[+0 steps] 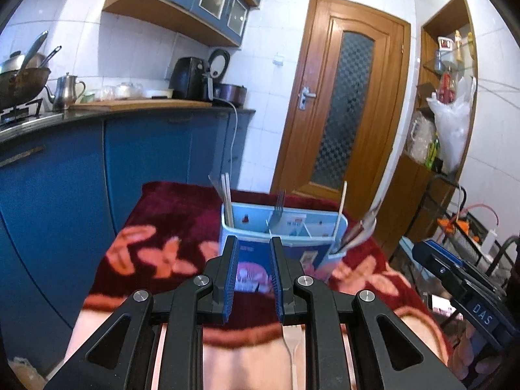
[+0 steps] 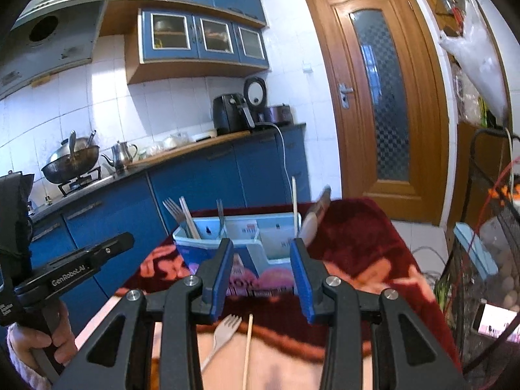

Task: Organize utensils
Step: 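Move both tools back over the white fork and wooden chopstick on the blanket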

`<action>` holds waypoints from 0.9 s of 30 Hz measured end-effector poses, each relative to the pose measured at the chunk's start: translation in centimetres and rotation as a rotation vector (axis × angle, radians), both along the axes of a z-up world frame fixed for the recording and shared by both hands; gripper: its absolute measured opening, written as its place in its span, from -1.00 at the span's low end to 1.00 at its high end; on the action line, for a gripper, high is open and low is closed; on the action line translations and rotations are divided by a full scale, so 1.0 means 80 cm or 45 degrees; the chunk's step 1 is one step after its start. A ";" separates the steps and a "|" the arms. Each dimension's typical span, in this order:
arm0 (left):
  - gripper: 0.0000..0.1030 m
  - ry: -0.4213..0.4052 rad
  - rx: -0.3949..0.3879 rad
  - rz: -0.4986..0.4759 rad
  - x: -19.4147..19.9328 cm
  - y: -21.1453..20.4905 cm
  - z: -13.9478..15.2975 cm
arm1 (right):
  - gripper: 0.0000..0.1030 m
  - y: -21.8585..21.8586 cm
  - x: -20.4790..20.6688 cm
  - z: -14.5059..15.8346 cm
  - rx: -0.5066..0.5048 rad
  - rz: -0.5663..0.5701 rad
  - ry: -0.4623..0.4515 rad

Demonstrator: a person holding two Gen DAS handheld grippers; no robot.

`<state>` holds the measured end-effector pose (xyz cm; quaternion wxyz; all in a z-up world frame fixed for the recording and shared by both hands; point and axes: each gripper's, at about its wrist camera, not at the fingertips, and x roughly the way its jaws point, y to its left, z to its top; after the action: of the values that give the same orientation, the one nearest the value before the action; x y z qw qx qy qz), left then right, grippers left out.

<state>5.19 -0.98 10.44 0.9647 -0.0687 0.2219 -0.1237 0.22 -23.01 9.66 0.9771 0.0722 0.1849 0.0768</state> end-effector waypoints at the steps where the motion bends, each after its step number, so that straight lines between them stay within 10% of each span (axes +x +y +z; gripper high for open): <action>1: -0.62 0.012 0.006 -0.006 -0.001 0.000 -0.003 | -0.24 -0.001 -0.001 -0.005 0.004 -0.003 0.019; 27: -0.62 0.352 0.067 -0.100 0.019 -0.033 -0.079 | -0.20 -0.030 -0.004 -0.077 0.027 -0.033 0.287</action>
<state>6.71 -3.65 4.14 0.9208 -0.0512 0.3584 -0.1450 -0.13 -25.39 3.51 0.9501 0.0932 0.2920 0.0577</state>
